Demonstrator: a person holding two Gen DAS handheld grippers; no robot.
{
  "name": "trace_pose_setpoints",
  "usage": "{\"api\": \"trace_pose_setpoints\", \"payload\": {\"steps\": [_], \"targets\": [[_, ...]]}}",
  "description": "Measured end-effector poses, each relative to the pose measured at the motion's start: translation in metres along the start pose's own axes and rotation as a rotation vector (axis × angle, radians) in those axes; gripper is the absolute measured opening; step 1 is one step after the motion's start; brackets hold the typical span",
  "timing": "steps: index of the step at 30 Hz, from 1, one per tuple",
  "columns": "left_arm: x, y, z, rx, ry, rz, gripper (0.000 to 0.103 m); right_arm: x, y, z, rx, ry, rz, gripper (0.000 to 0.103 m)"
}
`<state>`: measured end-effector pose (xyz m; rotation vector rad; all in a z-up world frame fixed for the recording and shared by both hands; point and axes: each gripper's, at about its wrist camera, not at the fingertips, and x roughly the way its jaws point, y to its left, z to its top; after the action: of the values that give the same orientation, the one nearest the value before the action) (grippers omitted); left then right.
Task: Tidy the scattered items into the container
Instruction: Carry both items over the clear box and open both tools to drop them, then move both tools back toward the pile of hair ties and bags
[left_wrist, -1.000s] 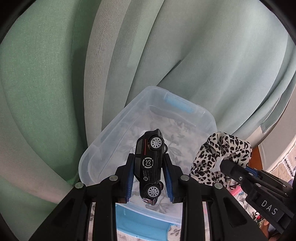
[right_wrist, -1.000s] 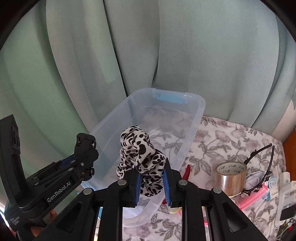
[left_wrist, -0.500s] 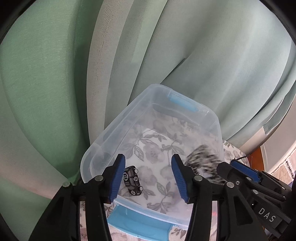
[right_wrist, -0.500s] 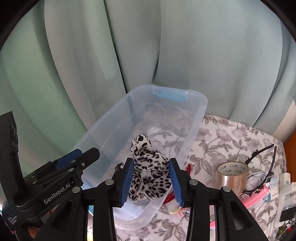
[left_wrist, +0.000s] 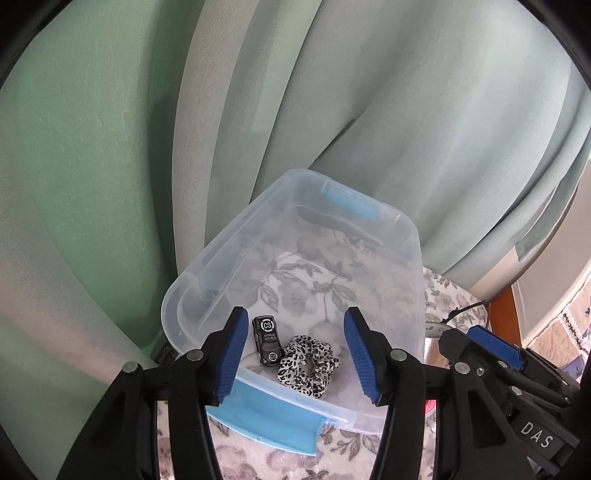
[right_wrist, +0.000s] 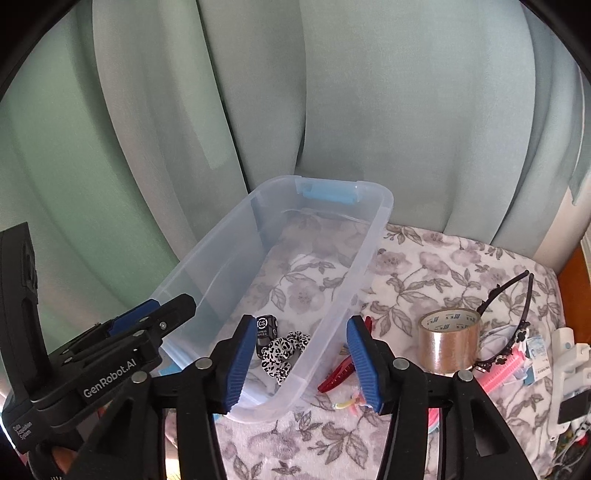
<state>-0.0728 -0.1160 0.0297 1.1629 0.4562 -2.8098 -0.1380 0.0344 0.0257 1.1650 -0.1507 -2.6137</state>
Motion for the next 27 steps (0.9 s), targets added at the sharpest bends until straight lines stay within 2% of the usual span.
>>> {"api": "trace_pose_setpoints", "payload": {"steps": [5, 9, 14, 27], "targets": [[-0.022, -0.016, -0.005, 0.027, -0.018, -0.006, 0.055, -0.023, -0.014, -0.010, 0.048, -0.032, -0.010, 0.057], [-0.041, -0.032, -0.012, 0.059, -0.034, -0.008, 0.061, -0.044, -0.027, -0.024, 0.091, -0.063, -0.012, 0.058], [-0.061, -0.058, -0.021, 0.116, -0.049, -0.015, 0.061, -0.072, -0.044, -0.044, 0.134, -0.109, -0.023, 0.059], [-0.071, -0.135, -0.046, 0.274, -0.031, -0.037, 0.062, -0.122, -0.107, -0.083, 0.267, -0.203, -0.071, 0.063]]}}
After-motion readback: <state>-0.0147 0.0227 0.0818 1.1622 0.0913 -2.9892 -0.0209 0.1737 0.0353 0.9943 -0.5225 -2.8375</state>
